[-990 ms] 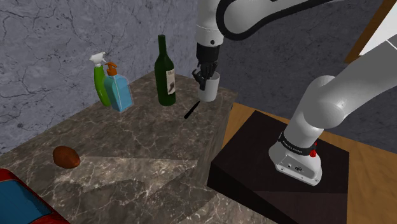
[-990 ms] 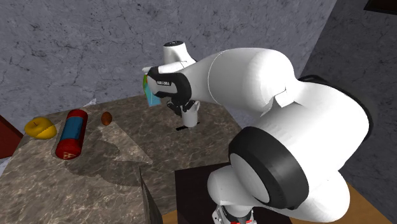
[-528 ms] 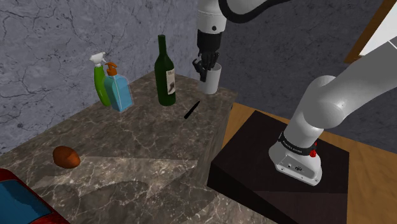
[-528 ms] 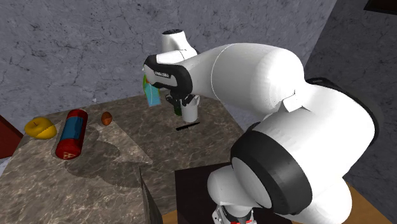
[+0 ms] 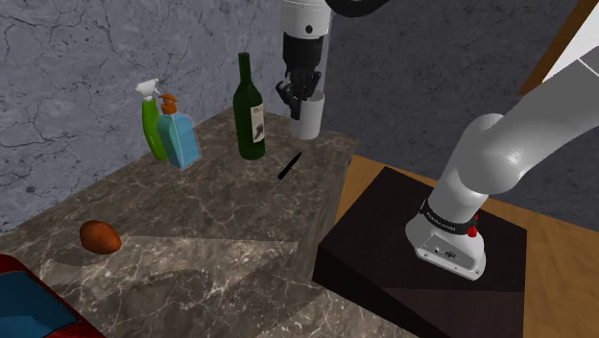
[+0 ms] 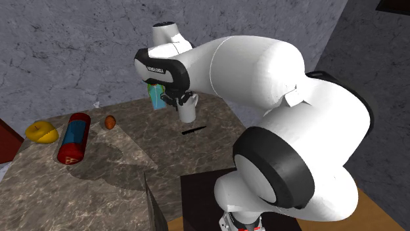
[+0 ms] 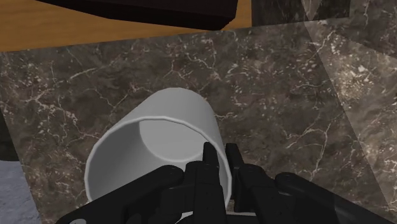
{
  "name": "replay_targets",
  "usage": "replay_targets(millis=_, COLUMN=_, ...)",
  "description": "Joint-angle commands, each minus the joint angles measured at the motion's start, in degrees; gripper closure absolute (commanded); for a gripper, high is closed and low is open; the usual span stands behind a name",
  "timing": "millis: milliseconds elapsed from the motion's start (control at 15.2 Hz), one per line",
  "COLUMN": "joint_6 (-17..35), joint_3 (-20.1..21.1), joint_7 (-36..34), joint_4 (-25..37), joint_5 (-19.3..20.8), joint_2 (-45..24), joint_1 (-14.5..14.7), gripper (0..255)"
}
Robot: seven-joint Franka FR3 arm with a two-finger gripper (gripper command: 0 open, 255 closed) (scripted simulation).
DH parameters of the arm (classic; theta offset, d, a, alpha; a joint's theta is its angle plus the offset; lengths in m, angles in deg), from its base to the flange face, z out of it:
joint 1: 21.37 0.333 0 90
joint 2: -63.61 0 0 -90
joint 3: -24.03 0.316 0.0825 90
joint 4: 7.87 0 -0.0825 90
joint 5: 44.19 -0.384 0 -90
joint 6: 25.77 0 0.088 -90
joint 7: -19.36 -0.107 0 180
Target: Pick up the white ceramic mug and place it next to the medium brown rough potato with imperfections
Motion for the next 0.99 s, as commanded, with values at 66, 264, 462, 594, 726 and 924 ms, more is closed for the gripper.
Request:
replay_targets(millis=66, joint_6=0.4, joint_3=3.5, joint_7=-4.5, joint_4=3.1, joint_5=0.1, joint_2=-3.4, joint_1=0.7, gripper=255)
replay_targets(millis=264, joint_6=0.5, joint_3=7.0, joint_7=-9.3, joint_4=7.4, joint_5=1.1, joint_2=-7.8, joint_1=1.2, gripper=255)
replay_targets(millis=462, joint_6=0.3, joint_3=10.6, joint_7=-14.4, joint_4=12.4, joint_5=3.0, joint_2=-12.9, joint_1=1.7, gripper=255)
replay_targets(millis=594, joint_6=-0.1, joint_3=12.9, joint_7=-17.9, joint_4=16.0, joint_5=4.9, joint_2=-16.7, joint_1=2.1, gripper=255)
replay_targets(millis=726, joint_6=-0.6, joint_3=15.1, joint_7=-21.7, joint_4=20.0, joint_5=7.3, joint_2=-20.8, joint_1=2.8, gripper=255)
replay_targets(millis=924, joint_6=-2.1, joint_3=17.8, joint_7=-27.5, joint_4=26.6, joint_5=11.8, joint_2=-27.8, joint_1=4.8, gripper=255)
